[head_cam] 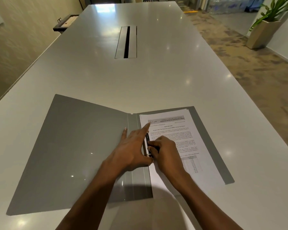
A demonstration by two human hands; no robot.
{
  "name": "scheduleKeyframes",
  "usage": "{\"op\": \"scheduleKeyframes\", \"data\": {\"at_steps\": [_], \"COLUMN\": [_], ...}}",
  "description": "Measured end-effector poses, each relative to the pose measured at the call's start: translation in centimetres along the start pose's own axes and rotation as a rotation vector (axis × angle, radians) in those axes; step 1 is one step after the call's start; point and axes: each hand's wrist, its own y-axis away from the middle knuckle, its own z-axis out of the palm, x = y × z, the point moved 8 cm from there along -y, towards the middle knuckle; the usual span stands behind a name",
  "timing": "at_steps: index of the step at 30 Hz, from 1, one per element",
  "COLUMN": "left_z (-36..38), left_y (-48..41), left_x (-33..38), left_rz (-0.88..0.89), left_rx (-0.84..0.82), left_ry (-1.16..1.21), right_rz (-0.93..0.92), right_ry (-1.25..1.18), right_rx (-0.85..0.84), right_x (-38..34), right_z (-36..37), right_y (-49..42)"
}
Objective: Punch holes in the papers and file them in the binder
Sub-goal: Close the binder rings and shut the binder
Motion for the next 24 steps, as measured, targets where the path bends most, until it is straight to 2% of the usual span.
{"op": "scheduleKeyframes", "data": {"at_steps": [6,17,24], "left_z": [-0.1,-1.0,-0.9], "left_y": [0.7,1.5,1.6], "left_x": [0.0,-0.9,-1.6], "left_rz": [0.034,0.003,-0.021], "left_rx": [0.016,0.082,0.082], "left_ry": [0.072,0.031,0.023], "right_rz": [-0.007,0.001,-0.105], "right_ry": [-0.043,-0.137,-0.124], "right_rx": [0.032,0.061,0.104], "right_x": [0.0,-0.9,-0.9], "right_z": [0.0,1.3,0.8], "right_y": [0.6,0.2,1.1]}}
